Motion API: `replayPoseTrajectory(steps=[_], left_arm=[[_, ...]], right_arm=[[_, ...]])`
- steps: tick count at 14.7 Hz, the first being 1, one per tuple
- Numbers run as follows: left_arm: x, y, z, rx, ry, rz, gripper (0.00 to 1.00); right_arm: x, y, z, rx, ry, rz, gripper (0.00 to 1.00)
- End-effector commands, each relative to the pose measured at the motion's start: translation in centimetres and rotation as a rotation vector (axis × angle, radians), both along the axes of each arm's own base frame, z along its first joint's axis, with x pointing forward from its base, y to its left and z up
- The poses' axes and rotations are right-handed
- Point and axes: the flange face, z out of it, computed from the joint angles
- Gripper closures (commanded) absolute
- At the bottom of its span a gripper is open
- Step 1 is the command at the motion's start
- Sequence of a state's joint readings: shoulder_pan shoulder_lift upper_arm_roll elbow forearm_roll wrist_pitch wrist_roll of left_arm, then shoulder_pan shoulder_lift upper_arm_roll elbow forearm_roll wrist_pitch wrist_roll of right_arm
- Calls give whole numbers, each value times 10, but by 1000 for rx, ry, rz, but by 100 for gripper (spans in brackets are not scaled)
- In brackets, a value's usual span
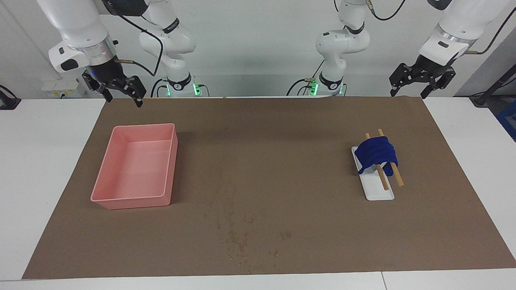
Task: Wipe water with towel using both arms
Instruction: 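Move the left gripper toward the blue towel on the white tray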
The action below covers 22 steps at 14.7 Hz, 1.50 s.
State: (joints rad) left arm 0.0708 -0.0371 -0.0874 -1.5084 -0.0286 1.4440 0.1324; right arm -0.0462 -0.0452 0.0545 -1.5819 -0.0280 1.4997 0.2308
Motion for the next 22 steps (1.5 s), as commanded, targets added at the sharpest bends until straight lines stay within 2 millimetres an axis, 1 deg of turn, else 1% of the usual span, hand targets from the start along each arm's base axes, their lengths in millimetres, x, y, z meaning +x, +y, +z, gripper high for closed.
replayPoseTrajectory(steps=[1,6,8,10,13,15,17,18,19,20,21,22], left_arm=[[-6,1,5,11,4,16,0],[-6,3,3,9,-7,21,0],[-8,9,-11,12,-39,35,0],[-11,17,-36,16,-69,56,0],[2,37,-71,15,-112,113,0],[15,49,-109,5,-153,139,0],[30,61,-144,-20,-140,166,0],[38,71,-160,-48,-138,196,0],[44,73,-171,-63,-142,210,0],[45,73,-182,-67,-131,213,0],[44,67,-195,-77,-125,223,0],[38,63,-210,-78,-122,241,0]], right_arm=[[-8,-5,4,7,-12,13,0],[-8,-6,4,7,-10,10,0],[-7,-5,5,7,-18,5,0],[-7,-6,4,7,-20,4,0],[-7,-5,4,7,-21,4,0],[-8,-5,3,7,-16,13,0],[-8,-4,5,10,-27,9,0],[-8,-3,4,10,-24,9,0],[-9,-3,2,9,-21,6,0],[-9,-3,2,9,-21,4,0],[-9,-3,1,9,-18,4,0],[-9,-3,1,9,-17,4,0]])
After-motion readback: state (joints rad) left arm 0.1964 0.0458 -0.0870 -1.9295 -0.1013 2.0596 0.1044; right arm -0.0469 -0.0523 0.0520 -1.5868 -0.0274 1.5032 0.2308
